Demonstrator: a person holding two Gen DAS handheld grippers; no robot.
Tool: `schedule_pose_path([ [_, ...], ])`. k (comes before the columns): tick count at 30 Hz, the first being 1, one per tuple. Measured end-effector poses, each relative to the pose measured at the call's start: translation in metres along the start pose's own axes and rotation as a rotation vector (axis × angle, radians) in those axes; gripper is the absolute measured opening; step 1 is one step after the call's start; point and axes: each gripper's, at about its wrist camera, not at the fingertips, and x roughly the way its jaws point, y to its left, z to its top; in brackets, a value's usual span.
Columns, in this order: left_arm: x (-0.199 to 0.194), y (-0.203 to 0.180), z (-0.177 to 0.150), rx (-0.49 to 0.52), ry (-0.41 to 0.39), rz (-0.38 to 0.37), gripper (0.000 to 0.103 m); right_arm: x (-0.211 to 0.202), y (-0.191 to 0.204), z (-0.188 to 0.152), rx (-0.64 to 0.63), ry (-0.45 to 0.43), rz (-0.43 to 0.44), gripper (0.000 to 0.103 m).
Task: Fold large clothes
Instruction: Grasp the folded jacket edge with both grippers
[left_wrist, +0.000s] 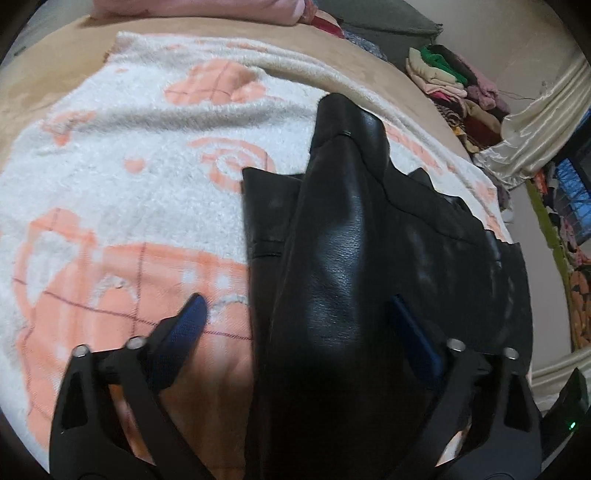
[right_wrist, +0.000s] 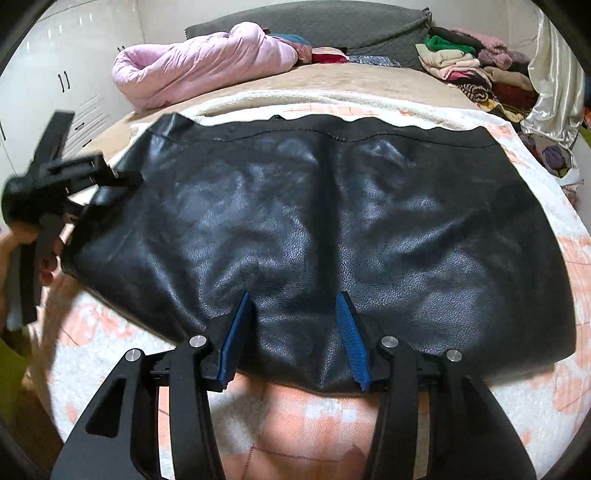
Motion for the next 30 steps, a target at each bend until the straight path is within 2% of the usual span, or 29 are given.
schedule_pose_path([
  [2, 0.002, -0.001, -0.002, 0.018, -0.003, -0.021, 0.062, -0.009, -0.001, 0.015, 0.010, -0.031, 0.013, 0.046],
  [3, 0.002, -0.001, -0.003, 0.023, -0.003, -0.041, 0.057, -0.012, -0.001, 0.023, 0.013, -0.052, 0.020, 0.045],
  [4, 0.002, -0.003, -0.004, 0.025, -0.005, -0.045, 0.055, -0.013, -0.002, 0.034, 0.021, -0.073, 0.022, 0.042],
  [6, 0.000, -0.007, -0.006, 0.046, -0.019, -0.036, 0.053, -0.008, -0.004, 0.056, 0.044, -0.081, 0.015, 0.030],
  [7, 0.000, -0.008, -0.006, 0.049, -0.022, -0.038, 0.053, -0.001, -0.006, 0.070, 0.056, -0.081, 0.014, 0.030],
  [13, -0.005, -0.004, -0.006, 0.061, -0.018, -0.069, 0.052, 0.049, -0.010, 0.129, 0.062, -0.028, -0.040, 0.028],
  [15, -0.006, -0.002, -0.004, 0.058, -0.011, -0.080, 0.052, 0.074, -0.015, 0.137, 0.072, 0.027, -0.055, 0.026],
  [16, -0.006, 0.000, -0.002, 0.051, -0.006, -0.091, 0.055, 0.095, -0.021, 0.137, 0.090, 0.103, -0.053, 0.026],
  [17, -0.007, 0.003, 0.001, 0.037, -0.002, -0.111, 0.059, 0.106, -0.024, 0.132, 0.099, 0.133, -0.047, 0.026],
  [20, -0.007, 0.010, 0.009, 0.021, -0.007, -0.116, 0.073, 0.113, -0.024, 0.125, 0.085, 0.114, -0.060, 0.026],
  [21, -0.005, 0.012, 0.011, 0.019, 0.000, -0.109, 0.074, 0.112, -0.022, 0.125, 0.076, 0.107, -0.069, 0.026],
  [24, 0.003, 0.021, 0.019, -0.029, 0.040, -0.152, 0.075, 0.106, -0.024, 0.122, 0.069, 0.082, -0.059, 0.027],
  [25, 0.005, 0.022, 0.020, -0.042, 0.050, -0.167, 0.075, 0.099, -0.025, 0.121, 0.073, 0.067, -0.042, 0.028],
  [27, 0.008, 0.024, 0.024, -0.067, 0.057, -0.189, 0.074, 0.078, -0.020, 0.116, 0.053, 0.040, 0.019, 0.051],
  [29, 0.009, 0.023, 0.028, -0.066, 0.059, -0.206, 0.063, 0.046, -0.001, 0.102, -0.027, -0.035, 0.079, 0.064],
  [30, 0.009, 0.022, 0.029, -0.066, 0.062, -0.206, 0.063, 0.031, 0.010, 0.094, -0.080, -0.072, 0.091, 0.073],
])
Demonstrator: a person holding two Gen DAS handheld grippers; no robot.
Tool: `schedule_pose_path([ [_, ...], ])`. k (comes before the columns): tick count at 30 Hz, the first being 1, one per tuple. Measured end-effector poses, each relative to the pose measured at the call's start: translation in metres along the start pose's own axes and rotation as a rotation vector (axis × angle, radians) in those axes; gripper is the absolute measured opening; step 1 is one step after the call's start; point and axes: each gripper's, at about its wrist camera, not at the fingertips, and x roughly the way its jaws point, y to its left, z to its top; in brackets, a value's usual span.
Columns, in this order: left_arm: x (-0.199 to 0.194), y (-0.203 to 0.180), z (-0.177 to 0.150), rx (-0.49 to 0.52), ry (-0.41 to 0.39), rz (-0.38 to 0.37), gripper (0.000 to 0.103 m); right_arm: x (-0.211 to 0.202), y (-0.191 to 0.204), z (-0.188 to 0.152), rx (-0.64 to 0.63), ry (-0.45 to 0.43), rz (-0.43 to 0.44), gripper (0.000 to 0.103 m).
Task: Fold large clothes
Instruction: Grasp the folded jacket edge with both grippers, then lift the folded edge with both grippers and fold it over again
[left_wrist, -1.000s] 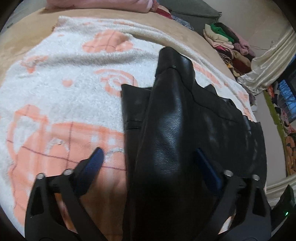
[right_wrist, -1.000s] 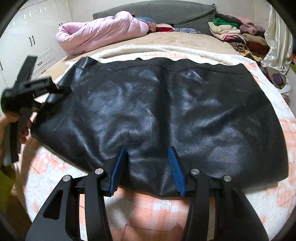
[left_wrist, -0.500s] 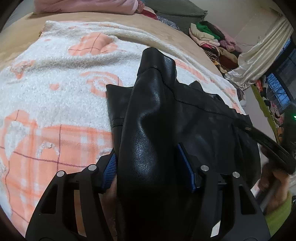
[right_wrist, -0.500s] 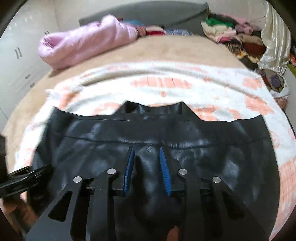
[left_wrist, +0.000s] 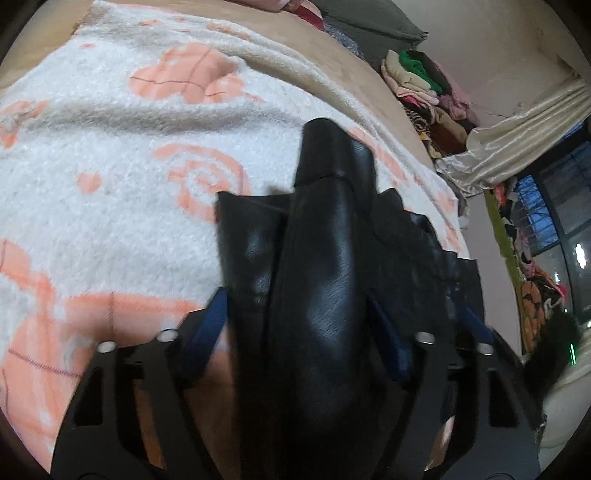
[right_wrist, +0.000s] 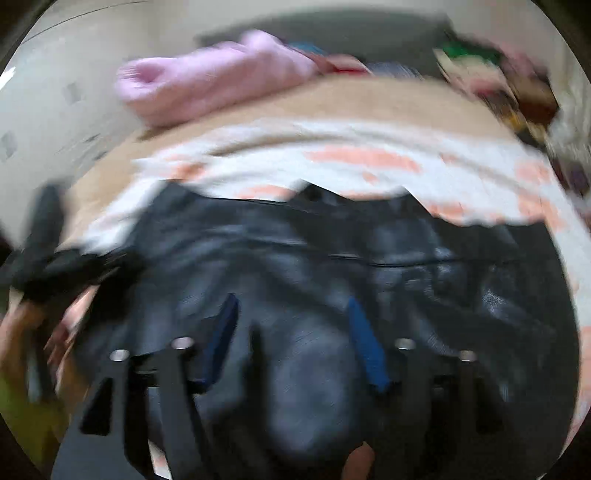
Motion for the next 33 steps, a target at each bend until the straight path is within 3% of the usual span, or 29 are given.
schedule_pose_path([
  [3, 0.001, -0.002, 0.000, 0.000, 0.001, 0.009, 0.063, -0.033, 0.048, -0.027, -0.187, -0.081, 0.033, 0.088],
  [6, 0.001, -0.002, 0.000, -0.002, 0.004, 0.009, 0.063, -0.034, 0.093, -0.055, -0.348, -0.078, 0.027, 0.089],
  [10, 0.001, -0.006, 0.001, 0.018, 0.012, 0.026, 0.064, -0.007, 0.142, -0.081, -0.564, -0.040, -0.073, 0.089],
  [13, 0.000, -0.016, 0.003, 0.072, -0.003, 0.077, 0.068, 0.010, 0.159, -0.089, -0.624, -0.030, -0.148, 0.089],
  [19, -0.001, -0.016, 0.007, 0.109, -0.006, 0.098, 0.069, 0.026, 0.177, -0.093, -0.674, -0.079, -0.230, 0.089],
  [20, -0.001, -0.016, 0.008, 0.114, -0.008, 0.104, 0.071, 0.027, 0.179, -0.093, -0.688, -0.087, -0.238, 0.087],
  [24, -0.001, -0.013, 0.009, 0.108, -0.005, 0.102, 0.072, 0.020, 0.187, -0.100, -0.739, -0.120, -0.242, 0.049],
  [27, -0.002, -0.010, 0.009, 0.091, 0.008, 0.105, 0.076, 0.011, 0.197, -0.105, -0.788, -0.168, -0.276, 0.031],
  [33, -0.008, -0.009, 0.006, 0.060, 0.017, 0.095, 0.080, -0.017, 0.189, -0.094, -0.687, -0.220, -0.224, 0.022],
])
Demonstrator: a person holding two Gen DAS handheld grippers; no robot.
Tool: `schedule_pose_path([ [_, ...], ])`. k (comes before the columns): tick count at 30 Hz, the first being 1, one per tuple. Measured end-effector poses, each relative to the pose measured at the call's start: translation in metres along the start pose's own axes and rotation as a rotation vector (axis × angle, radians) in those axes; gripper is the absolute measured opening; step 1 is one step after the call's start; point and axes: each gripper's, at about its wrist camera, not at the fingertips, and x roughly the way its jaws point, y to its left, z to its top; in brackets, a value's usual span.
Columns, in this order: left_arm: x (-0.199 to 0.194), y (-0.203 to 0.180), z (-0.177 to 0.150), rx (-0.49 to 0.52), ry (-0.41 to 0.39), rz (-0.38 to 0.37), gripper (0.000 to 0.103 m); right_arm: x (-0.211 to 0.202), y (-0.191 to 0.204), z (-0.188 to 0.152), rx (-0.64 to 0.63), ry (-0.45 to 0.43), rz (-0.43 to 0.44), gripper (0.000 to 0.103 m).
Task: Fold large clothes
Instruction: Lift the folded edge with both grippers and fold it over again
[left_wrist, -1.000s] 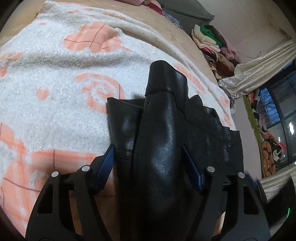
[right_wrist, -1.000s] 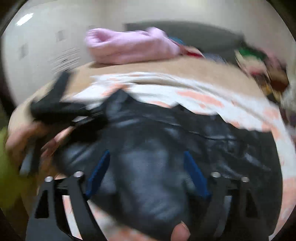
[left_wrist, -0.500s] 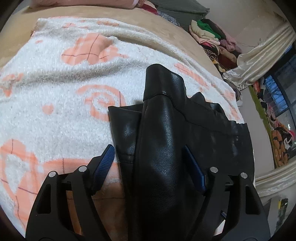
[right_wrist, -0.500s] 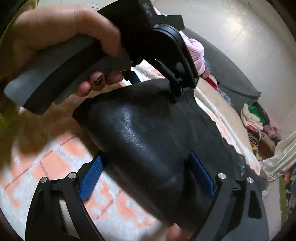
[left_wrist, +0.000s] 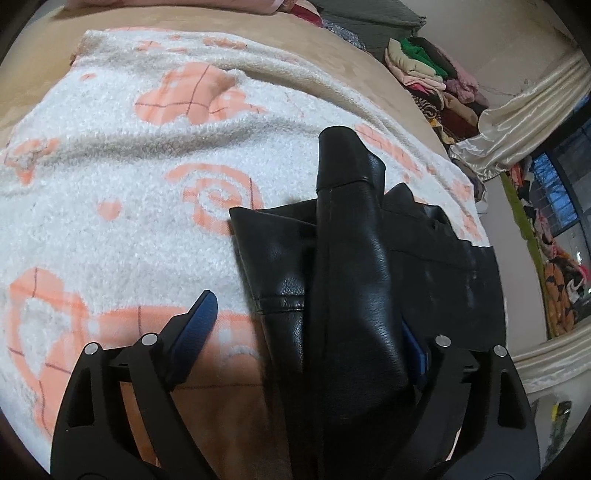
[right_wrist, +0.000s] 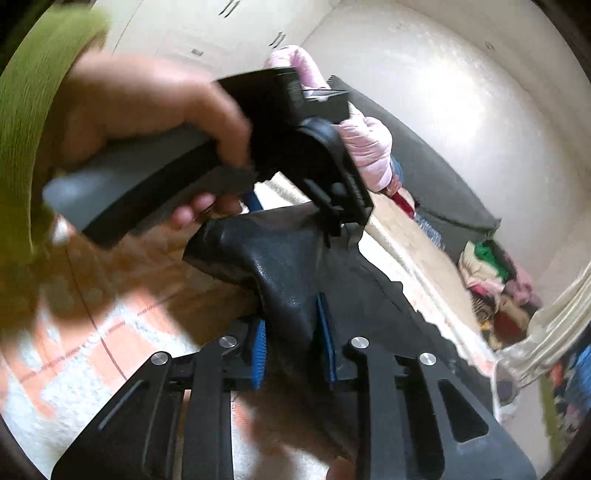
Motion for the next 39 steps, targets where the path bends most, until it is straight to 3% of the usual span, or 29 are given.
schedule_pose_path([
  [2, -0.001, -0.001, 0.000, -0.020, 0.017, -0.021, 0.070, -0.004, -0.011, 0.001, 0.038, -0.007, 0.024, 0.021],
  [4, 0.000, -0.004, 0.000, -0.054, 0.043, -0.094, 0.057, -0.007, -0.020, 0.000, 0.065, -0.022, 0.036, 0.021],
  [5, -0.002, -0.008, 0.000, -0.058, 0.036, -0.084, 0.056, -0.009, -0.022, 0.001, 0.076, -0.028, 0.040, 0.020],
  [11, -0.036, -0.055, -0.001, 0.038, -0.089, -0.062, 0.037, -0.028, -0.048, 0.005, 0.171, -0.082, 0.058, 0.019],
  [22, -0.072, -0.175, 0.002, 0.223, -0.195, -0.049, 0.037, -0.086, -0.132, -0.015, 0.362, -0.204, 0.019, 0.018],
  [30, -0.060, -0.250, -0.009, 0.328, -0.216, -0.024, 0.043, -0.113, -0.170, -0.048, 0.456, -0.226, -0.026, 0.017],
  [39, -0.031, -0.299, -0.023, 0.393, -0.204, -0.005, 0.044, -0.118, -0.198, -0.091, 0.585, -0.199, -0.049, 0.016],
])
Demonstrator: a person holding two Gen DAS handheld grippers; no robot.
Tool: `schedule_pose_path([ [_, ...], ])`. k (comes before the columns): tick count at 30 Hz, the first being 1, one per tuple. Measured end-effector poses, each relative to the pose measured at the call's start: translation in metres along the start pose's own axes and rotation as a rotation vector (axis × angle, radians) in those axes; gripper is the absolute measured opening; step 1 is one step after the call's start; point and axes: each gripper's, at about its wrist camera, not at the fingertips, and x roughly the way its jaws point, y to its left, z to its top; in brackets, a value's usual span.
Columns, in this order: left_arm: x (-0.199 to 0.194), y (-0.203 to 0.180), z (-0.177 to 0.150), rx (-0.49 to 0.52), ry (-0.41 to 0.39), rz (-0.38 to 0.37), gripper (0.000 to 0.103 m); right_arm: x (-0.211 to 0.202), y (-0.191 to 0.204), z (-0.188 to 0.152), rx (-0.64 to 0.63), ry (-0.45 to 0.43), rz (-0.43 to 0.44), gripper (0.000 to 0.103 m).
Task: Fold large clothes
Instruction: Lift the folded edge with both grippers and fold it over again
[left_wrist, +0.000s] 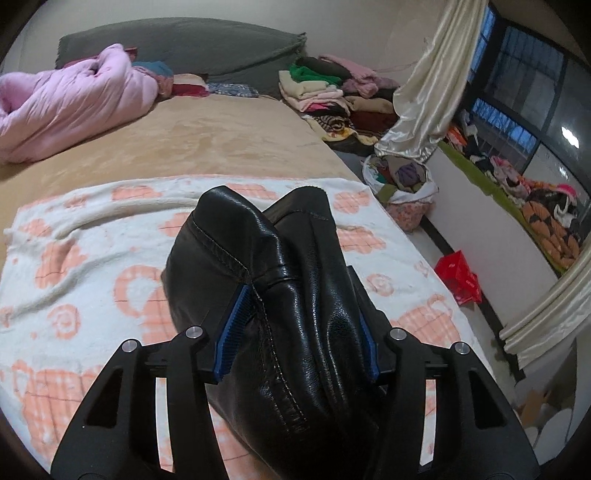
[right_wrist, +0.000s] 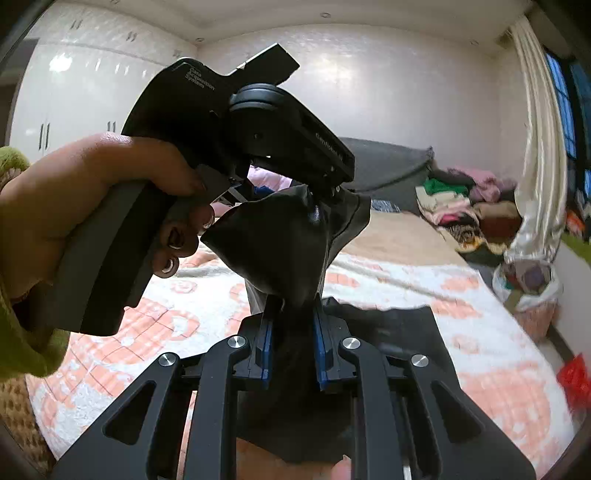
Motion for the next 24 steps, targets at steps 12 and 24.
schedule_pose_path([
  [12, 0.032, -0.030, 0.000, 0.038, 0.049, 0.005, 0.044, 0.007, -0.039, -0.018, 0.192, 0.057, 0.010, 0.016],
  [24, 0.067, -0.057, -0.007, 0.060, 0.111, -0.025, 0.044, 0.003, -0.058, -0.034, 0.314, 0.132, -0.020, 0.015],
])
